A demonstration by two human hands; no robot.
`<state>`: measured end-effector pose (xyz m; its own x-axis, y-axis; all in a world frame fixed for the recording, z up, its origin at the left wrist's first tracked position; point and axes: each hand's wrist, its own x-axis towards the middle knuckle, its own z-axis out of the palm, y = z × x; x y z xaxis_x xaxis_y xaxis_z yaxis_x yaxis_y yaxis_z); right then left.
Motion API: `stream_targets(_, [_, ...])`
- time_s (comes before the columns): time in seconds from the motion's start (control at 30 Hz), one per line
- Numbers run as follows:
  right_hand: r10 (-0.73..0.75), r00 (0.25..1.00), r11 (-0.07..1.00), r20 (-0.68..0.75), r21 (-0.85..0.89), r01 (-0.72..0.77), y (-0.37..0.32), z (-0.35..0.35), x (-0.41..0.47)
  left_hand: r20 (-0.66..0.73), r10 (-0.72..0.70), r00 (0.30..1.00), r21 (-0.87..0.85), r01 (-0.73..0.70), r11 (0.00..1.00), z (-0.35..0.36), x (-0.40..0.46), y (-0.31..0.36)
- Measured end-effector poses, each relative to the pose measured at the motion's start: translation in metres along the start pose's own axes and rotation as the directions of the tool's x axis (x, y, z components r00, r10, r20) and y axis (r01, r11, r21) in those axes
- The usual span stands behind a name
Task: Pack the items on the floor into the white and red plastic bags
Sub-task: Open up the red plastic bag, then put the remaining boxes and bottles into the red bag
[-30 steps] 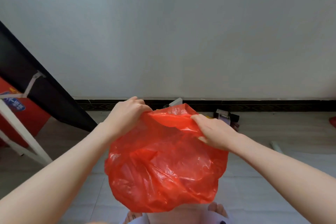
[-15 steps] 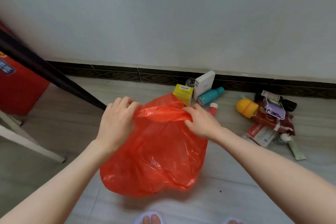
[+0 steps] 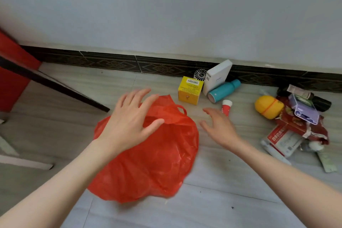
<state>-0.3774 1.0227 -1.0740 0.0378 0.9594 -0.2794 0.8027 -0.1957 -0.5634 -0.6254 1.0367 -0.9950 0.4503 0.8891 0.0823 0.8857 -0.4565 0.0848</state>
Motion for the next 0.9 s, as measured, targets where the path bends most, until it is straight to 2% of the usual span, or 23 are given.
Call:
stream_targets(0.1, [0.16,0.978,0.982,-0.138,-0.077,-0.171,0.032,-0.011,0.016,-0.013,0.038,0.999,-0.11,-0.039,0.993,0.008,0.051,0.017])
stream_targets(0.23, [0.369,0.914,0.929,-0.17,0.078,-0.361,0.052,-0.007,0.034,0.148,0.03,0.988,-0.177,-0.004,0.984,0.055,0.111,0.038])
stream_targets(0.33, [0.434,0.886,0.901,-0.167,0.104,-0.421,0.066,0.008,0.045,0.254,0.012,0.967,-0.152,0.028,0.988,0.095,0.141,0.045])
stream_targets(0.4, [0.451,0.88,0.893,-0.152,0.091,-0.442,0.073,0.017,0.051,0.301,0.036,0.953,-0.118,0.0,0.993,0.114,0.155,0.043])
stream_targets(0.5, [0.487,0.864,0.869,-0.128,0.176,-0.463,0.079,0.026,0.058,0.345,0.058,0.937,-0.096,-0.026,0.995,0.127,0.173,0.038])
stream_targets(0.6, [0.572,0.817,0.784,-0.068,0.337,-0.521,0.081,0.022,0.059,0.289,0.08,0.954,-0.079,-0.06,0.995,0.127,0.176,0.038])
stream_targets(0.67, [0.591,0.806,0.718,-0.033,0.476,-0.507,0.081,0.018,0.052,0.223,0.115,0.968,-0.065,-0.103,0.993,0.121,0.17,0.044])
stream_targets(0.77, [0.563,0.826,0.66,-0.015,0.61,-0.439,0.077,0.014,0.034,0.09,0.162,0.983,-0.128,-0.15,0.98,0.101,0.158,0.056])
stream_targets(0.9, [0.479,0.877,0.673,-0.046,0.66,-0.334,0.064,0.009,0.002,-0.067,0.15,0.986,-0.214,-0.161,0.964,0.054,0.13,0.067])
